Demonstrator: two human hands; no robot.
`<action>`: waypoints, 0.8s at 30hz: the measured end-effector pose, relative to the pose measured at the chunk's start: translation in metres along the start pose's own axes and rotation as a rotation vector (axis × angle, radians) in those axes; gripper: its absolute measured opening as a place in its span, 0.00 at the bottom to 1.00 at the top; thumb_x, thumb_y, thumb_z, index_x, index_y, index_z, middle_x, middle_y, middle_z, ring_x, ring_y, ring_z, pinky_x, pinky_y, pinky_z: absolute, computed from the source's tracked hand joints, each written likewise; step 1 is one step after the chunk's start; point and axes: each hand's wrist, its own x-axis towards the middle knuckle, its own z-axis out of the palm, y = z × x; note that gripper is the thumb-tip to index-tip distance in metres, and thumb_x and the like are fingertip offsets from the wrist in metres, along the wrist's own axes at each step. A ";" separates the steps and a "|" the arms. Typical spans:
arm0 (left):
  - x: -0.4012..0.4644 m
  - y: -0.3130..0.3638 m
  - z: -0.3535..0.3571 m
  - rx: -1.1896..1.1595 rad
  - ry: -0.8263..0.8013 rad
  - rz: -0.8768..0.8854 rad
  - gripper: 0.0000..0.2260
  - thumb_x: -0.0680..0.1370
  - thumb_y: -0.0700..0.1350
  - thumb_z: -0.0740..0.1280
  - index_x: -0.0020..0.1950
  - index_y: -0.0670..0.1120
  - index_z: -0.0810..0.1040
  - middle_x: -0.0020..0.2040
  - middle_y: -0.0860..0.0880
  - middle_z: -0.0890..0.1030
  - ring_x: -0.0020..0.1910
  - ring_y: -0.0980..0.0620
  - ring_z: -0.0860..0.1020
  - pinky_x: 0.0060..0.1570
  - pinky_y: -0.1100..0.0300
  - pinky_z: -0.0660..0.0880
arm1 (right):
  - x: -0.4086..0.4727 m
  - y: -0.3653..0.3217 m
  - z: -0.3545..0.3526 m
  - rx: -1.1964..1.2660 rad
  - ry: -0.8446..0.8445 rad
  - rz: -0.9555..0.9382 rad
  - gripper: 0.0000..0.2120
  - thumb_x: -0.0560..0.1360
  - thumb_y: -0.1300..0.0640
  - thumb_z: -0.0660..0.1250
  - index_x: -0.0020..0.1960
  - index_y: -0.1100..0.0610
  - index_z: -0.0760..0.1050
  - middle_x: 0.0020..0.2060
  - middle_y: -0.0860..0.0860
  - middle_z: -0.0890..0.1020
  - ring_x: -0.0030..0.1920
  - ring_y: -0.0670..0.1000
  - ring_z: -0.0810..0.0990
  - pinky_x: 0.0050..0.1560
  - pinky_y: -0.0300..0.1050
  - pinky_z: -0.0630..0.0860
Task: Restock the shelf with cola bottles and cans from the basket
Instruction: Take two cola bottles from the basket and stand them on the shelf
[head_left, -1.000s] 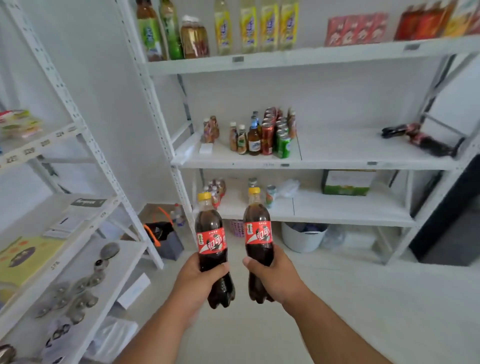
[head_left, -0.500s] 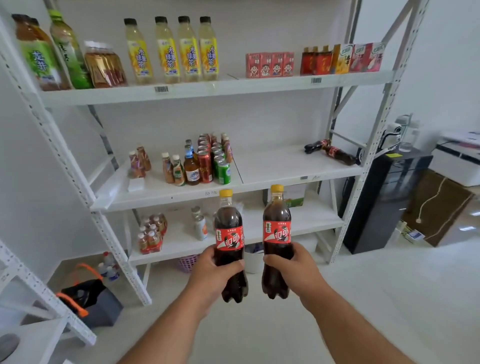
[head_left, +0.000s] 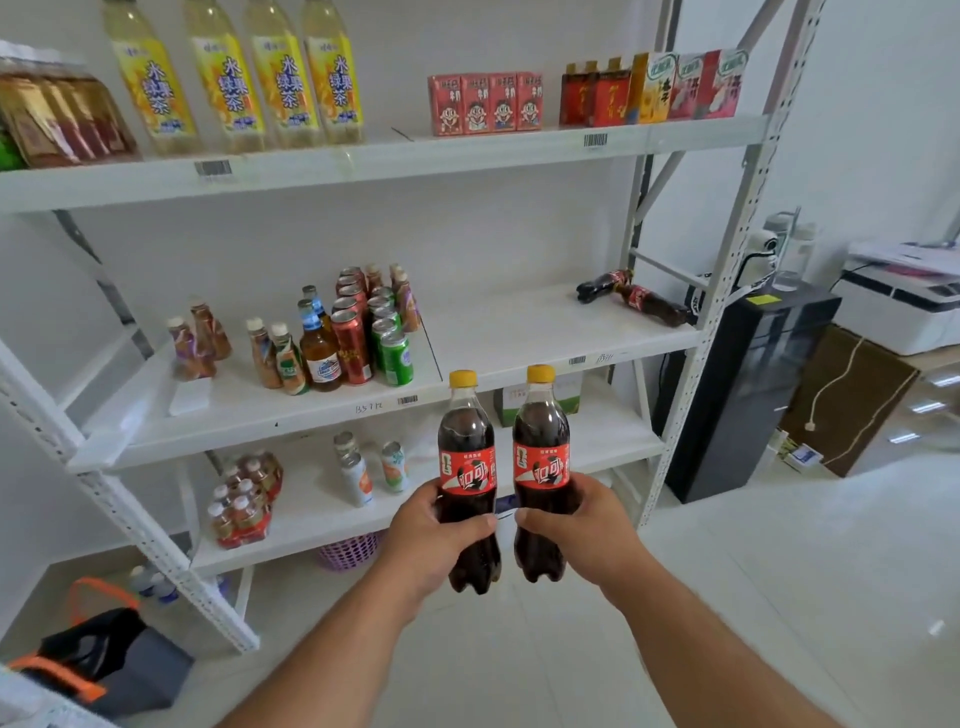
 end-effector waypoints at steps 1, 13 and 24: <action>0.013 0.003 0.009 0.000 0.006 -0.006 0.21 0.71 0.44 0.82 0.60 0.56 0.82 0.52 0.58 0.88 0.54 0.56 0.85 0.58 0.54 0.79 | 0.015 0.001 -0.008 0.004 -0.008 -0.005 0.19 0.69 0.52 0.82 0.57 0.49 0.82 0.49 0.44 0.87 0.51 0.48 0.85 0.56 0.48 0.81; 0.138 0.050 0.100 0.028 0.209 -0.013 0.22 0.69 0.46 0.82 0.61 0.57 0.82 0.54 0.57 0.87 0.54 0.56 0.85 0.55 0.56 0.79 | 0.186 0.014 -0.104 -0.021 -0.100 -0.047 0.18 0.68 0.51 0.82 0.55 0.48 0.82 0.46 0.44 0.88 0.48 0.47 0.86 0.54 0.48 0.82; 0.240 0.072 0.123 -0.011 0.200 -0.013 0.19 0.73 0.41 0.80 0.60 0.55 0.81 0.52 0.56 0.86 0.52 0.59 0.83 0.44 0.65 0.73 | 0.291 0.007 -0.117 -0.019 -0.112 -0.048 0.17 0.69 0.54 0.82 0.56 0.49 0.82 0.47 0.45 0.88 0.49 0.47 0.86 0.55 0.48 0.82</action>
